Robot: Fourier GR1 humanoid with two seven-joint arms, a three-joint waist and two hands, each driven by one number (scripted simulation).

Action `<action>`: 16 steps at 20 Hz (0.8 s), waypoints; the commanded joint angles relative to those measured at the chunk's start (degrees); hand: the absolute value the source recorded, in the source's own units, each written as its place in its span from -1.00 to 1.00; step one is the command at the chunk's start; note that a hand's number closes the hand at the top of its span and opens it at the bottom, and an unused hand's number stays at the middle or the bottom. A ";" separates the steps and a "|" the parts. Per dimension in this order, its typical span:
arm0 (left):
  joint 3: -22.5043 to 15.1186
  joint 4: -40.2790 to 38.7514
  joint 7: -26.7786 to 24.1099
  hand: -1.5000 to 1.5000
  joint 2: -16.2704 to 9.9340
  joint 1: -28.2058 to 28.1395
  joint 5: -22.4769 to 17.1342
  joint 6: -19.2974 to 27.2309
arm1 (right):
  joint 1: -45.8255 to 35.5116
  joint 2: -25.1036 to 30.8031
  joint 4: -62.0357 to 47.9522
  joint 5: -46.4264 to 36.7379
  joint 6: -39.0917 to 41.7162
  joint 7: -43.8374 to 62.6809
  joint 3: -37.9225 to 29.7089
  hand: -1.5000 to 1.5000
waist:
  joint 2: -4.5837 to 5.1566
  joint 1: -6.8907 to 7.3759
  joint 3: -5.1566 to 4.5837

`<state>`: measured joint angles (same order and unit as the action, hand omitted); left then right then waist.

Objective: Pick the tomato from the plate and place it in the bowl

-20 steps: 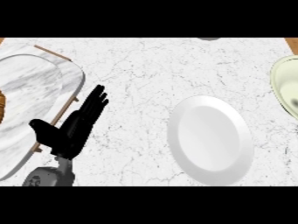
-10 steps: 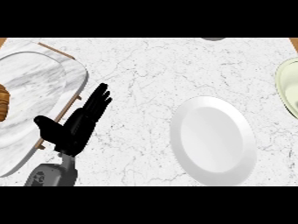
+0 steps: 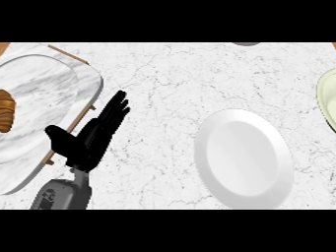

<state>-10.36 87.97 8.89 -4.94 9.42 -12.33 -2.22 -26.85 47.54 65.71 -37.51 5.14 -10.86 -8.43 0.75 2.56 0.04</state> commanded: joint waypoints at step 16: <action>1.69 1.75 0.23 0.00 -0.06 -1.69 -0.33 0.20 | -16.72 -8.82 -34.03 19.34 3.45 -18.16 -19.37 -1.00 | -0.81 -2.51 0.24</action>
<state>-8.97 89.22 8.83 -5.61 7.78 -12.97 -3.35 -42.51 40.05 32.43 -27.21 6.44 -24.41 -20.00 0.44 1.45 0.24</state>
